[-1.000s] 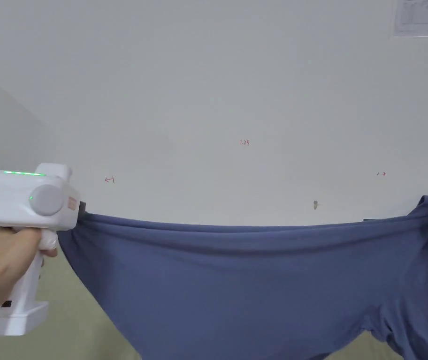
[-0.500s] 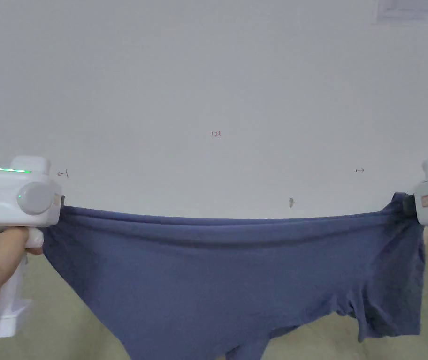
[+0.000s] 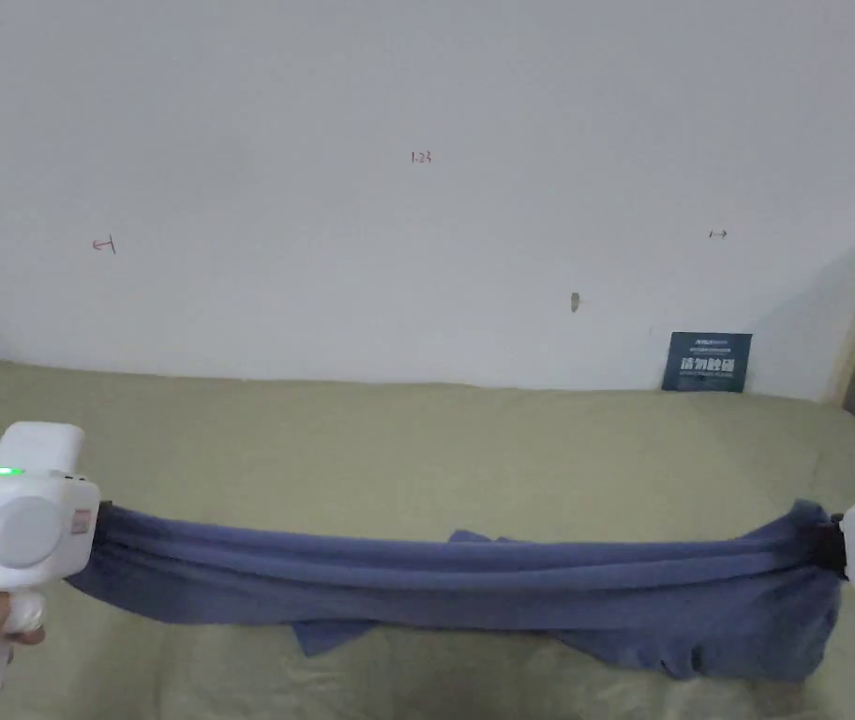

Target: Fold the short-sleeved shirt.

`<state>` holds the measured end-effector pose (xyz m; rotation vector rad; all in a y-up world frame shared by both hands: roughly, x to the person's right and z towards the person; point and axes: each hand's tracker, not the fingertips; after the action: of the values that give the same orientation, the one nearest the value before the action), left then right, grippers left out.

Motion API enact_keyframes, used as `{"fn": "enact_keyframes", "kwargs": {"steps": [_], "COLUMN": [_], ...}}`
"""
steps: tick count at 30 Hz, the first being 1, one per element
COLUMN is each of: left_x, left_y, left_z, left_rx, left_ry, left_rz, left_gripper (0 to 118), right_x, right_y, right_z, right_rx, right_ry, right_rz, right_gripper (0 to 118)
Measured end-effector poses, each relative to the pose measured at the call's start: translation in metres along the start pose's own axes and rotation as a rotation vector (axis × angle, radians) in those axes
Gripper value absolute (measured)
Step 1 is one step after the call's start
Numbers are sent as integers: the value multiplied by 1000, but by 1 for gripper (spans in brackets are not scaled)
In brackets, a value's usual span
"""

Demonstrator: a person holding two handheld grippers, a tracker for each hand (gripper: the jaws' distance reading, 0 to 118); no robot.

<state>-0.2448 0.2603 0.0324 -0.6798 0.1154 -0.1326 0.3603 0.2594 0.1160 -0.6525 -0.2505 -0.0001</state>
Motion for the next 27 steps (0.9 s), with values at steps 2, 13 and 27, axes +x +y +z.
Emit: {"fn": "enact_keyframes", "kwargs": {"steps": [2,13,27], "left_x": [-9,-51,-68], "left_y": [-32,-211,-277], "left_z": [13,92,100], "left_rx": [-9,-166,-255], "left_ry": [-12,-59,-143], "left_rz": [5,42,120], "left_gripper": [3,3,3], "right_x": [2,19,27], "right_y": [-33,-206,-282], "right_z": [19,128,136], "right_rx": [-2,-87,-188], "right_ry": [1,58,58], "right_rz": [11,-52,-109], "right_gripper": [1,1,1]}}
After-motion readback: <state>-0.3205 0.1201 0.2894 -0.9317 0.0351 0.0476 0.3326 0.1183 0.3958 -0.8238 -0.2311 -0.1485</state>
